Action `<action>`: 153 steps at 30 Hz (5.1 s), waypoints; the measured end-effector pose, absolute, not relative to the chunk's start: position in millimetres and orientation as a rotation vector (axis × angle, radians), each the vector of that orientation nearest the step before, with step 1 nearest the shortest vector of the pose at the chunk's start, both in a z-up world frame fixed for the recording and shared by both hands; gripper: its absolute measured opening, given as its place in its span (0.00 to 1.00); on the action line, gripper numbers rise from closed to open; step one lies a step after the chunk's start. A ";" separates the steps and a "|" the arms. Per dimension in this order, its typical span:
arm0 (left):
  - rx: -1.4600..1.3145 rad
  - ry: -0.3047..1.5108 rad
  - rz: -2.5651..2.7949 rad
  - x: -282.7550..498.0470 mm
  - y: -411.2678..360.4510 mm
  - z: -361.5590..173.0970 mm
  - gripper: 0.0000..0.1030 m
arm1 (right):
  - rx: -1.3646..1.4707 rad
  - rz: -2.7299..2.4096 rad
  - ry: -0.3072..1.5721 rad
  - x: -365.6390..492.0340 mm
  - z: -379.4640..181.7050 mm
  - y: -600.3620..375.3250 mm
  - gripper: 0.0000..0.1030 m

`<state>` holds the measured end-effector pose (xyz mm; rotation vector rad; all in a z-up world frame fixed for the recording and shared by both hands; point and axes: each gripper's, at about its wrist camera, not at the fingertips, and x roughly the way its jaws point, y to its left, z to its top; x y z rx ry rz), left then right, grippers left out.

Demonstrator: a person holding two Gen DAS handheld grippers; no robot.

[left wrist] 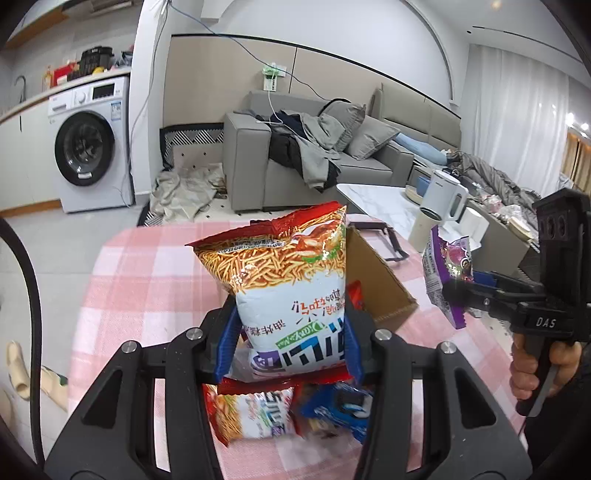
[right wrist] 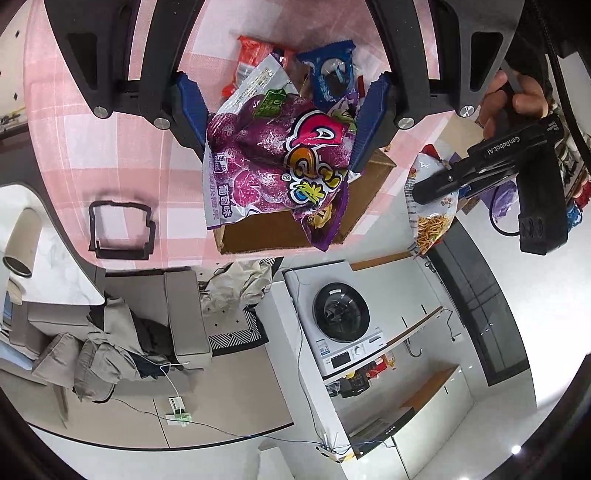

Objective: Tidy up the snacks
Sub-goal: 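Lift and carry the noodle packet and purple candy bag over the box with both tools, then open both tools to drop the noodle packet and candy bag into the box, then withdraw both tools from the box toward the red pack and noodle packet, then grasp the red snack pack with the right tool while the left tool grasps the white noodle packet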

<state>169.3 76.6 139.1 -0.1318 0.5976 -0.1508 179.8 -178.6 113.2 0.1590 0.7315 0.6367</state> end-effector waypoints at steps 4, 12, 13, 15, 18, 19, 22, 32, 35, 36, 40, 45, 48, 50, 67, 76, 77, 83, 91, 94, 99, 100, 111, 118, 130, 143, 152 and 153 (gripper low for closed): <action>-0.118 0.596 -0.131 182.2 79.2 143.0 0.43 | 0.146 0.637 0.727 190.1 115.7 -170.1 0.69; -0.118 0.604 -0.087 214.2 87.8 134.2 0.43 | 0.149 0.639 0.720 212.1 111.6 -154.3 0.69; -0.125 0.612 -0.082 221.2 88.7 131.1 0.43 | 0.150 0.642 0.716 213.7 111.4 -151.7 0.69; -0.130 0.616 -0.079 229.5 88.1 127.7 0.43 | 0.140 0.645 0.717 218.9 110.4 -144.8 0.69; -0.123 0.627 -0.088 243.2 83.4 121.2 0.43 | 0.142 0.659 0.715 225.9 108.1 -137.3 0.69; -0.130 0.630 -0.093 248.1 81.9 119.1 0.43 | 0.129 0.649 0.711 228.9 106.5 -133.7 0.69; -0.124 0.636 -0.104 255.6 74.3 111.9 0.43 | 0.117 0.646 0.728 236.5 100.0 -129.0 0.68; -0.093 0.683 -0.132 285.2 57.0 82.4 0.43 | 0.163 0.659 0.742 255.5 87.1 -126.2 0.69; -0.088 0.694 -0.141 289.9 50.4 72.9 0.43 | 0.170 0.663 0.740 257.0 84.3 -123.1 0.69; -0.082 0.696 -0.146 288.9 49.3 70.0 0.43 | 0.172 0.665 0.749 258.7 82.4 -121.5 0.69; -0.075 0.690 -0.159 286.5 44.1 65.5 0.43 | 0.177 0.668 0.748 258.9 82.2 -118.1 0.72; -0.077 0.691 -0.156 278.8 43.2 66.2 0.64 | 0.176 0.668 0.710 247.5 93.0 -126.5 0.84; -0.067 0.656 -0.159 265.3 40.6 71.0 0.82 | 0.176 0.643 0.699 238.2 99.6 -137.7 0.97; -0.056 0.646 -0.155 257.2 39.9 73.3 0.85 | 0.182 0.622 0.700 230.8 101.6 -146.1 0.99; -0.103 0.607 -0.059 162.7 71.1 82.9 0.99 | 0.110 0.603 0.743 185.3 88.3 -156.3 1.00; -0.106 0.629 -0.041 134.6 73.1 64.1 0.99 | 0.110 0.608 0.764 166.5 73.9 -163.1 1.00; -0.106 0.635 -0.039 131.7 73.5 60.4 0.99 | 0.114 0.610 0.765 164.3 70.9 -164.9 1.00; -0.126 0.659 -0.037 126.9 74.8 42.0 0.99 | 0.090 0.593 0.805 159.7 56.2 -165.1 1.00; -0.124 0.695 -0.019 132.3 76.8 24.0 0.99 | 0.074 0.582 0.839 155.9 40.9 -172.1 1.00; -0.127 0.710 -0.017 133.6 79.8 18.2 0.99 | 0.101 0.583 0.887 159.8 33.2 -176.1 1.00; -0.134 0.725 -0.014 132.5 81.7 10.1 0.99 | 0.095 0.570 0.913 159.8 24.4 -178.3 1.00; -0.133 0.730 -0.014 133.1 81.6 8.3 0.99 | 0.092 0.567 0.915 159.5 23.2 -178.1 0.99; -0.111 0.752 -0.011 138.8 78.2 -3.9 0.99 | 0.056 0.529 0.928 158.9 15.4 -173.1 0.99; -0.123 0.763 -0.003 144.3 82.9 -11.5 0.99 | 0.050 0.521 0.938 160.9 9.9 -171.9 0.99; -0.122 0.812 0.004 160.8 88.2 -29.7 0.99 | 0.011 0.490 0.978 169.9 -4.7 -163.9 0.96; -0.135 0.854 0.015 179.8 91.4 -43.5 0.98 | -0.028 0.457 1.019 184.7 -18.8 -151.4 0.89; -0.141 0.858 -0.002 183.2 91.4 -47.1 0.98 | -0.030 0.443 1.016 184.2 -19.0 -159.7 0.83; -0.137 0.861 -0.006 184.1 90.4 -47.9 0.98 | -0.030 0.447 1.016 184.3 -19.3 -158.9 0.82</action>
